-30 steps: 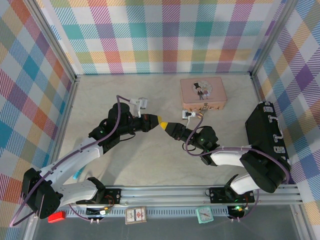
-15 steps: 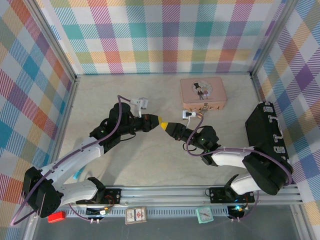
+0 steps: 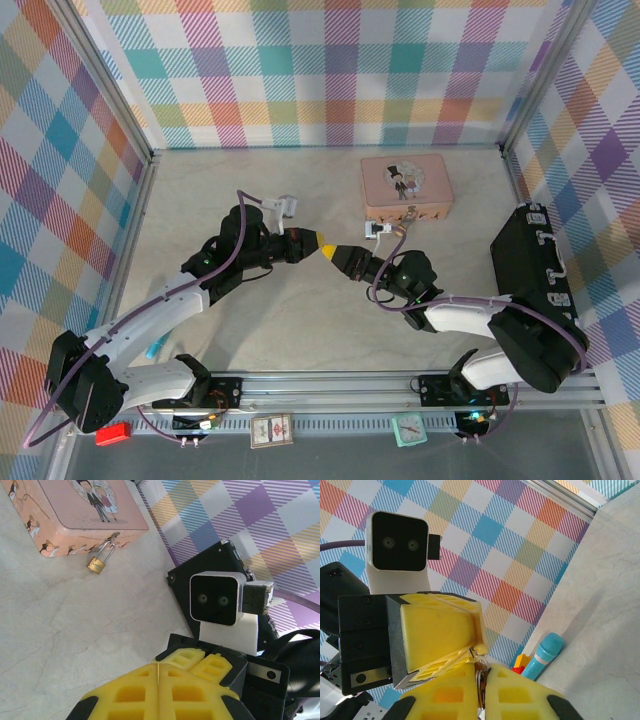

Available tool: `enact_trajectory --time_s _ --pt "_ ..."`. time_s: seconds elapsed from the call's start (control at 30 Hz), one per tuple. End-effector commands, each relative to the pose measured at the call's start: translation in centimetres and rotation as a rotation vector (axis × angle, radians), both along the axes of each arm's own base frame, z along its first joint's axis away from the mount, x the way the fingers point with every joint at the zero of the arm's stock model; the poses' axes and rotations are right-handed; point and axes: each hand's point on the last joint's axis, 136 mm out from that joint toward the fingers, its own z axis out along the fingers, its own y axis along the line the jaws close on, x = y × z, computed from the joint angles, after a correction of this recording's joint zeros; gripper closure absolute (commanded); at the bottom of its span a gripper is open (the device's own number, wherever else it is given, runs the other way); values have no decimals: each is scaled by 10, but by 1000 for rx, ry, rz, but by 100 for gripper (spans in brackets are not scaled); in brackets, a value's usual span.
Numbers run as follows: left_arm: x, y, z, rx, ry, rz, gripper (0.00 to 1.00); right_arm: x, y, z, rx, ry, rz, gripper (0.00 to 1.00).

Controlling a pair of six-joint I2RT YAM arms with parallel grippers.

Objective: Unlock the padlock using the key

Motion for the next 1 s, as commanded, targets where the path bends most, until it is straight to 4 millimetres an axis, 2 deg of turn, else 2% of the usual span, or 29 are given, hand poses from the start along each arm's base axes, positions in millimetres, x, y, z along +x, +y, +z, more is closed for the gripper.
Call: enact_trajectory --time_s 0.0,0.1,0.17,0.23,0.3,0.4,0.5,0.57,0.67,0.77,0.87,0.97 --pt "5 -1 8 -11 -12 9 100 3 -2 25 48 -33 -10 93" --pt "7 3 6 5 -9 33 88 10 -3 17 8 21 -35 100" --pt "8 7 7 18 -21 52 74 22 -13 -1 -84 113 -96 100" --pt "10 18 8 46 -43 101 62 35 -37 -29 -276 223 -210 100" --pt "13 30 10 86 -62 155 55 39 -67 -40 -474 230 -336 100" --pt "20 45 6 141 -59 216 50 35 -101 -37 -687 184 -419 100" --pt "30 48 -3 171 -25 235 49 31 -132 -29 -845 139 -476 100" --pt "33 36 -5 158 -2 185 49 27 -152 -19 -929 88 -521 100" --pt "37 5 -6 105 15 113 50 15 -181 0 -1004 15 -602 100" --pt "49 -23 -24 162 14 87 50 0 -211 20 -1019 -49 -705 100" --pt "64 -58 -46 194 26 37 51 -17 -231 42 -952 -134 -781 100" --pt "76 -94 -68 231 22 -23 51 -37 -233 61 -778 -228 -798 100"
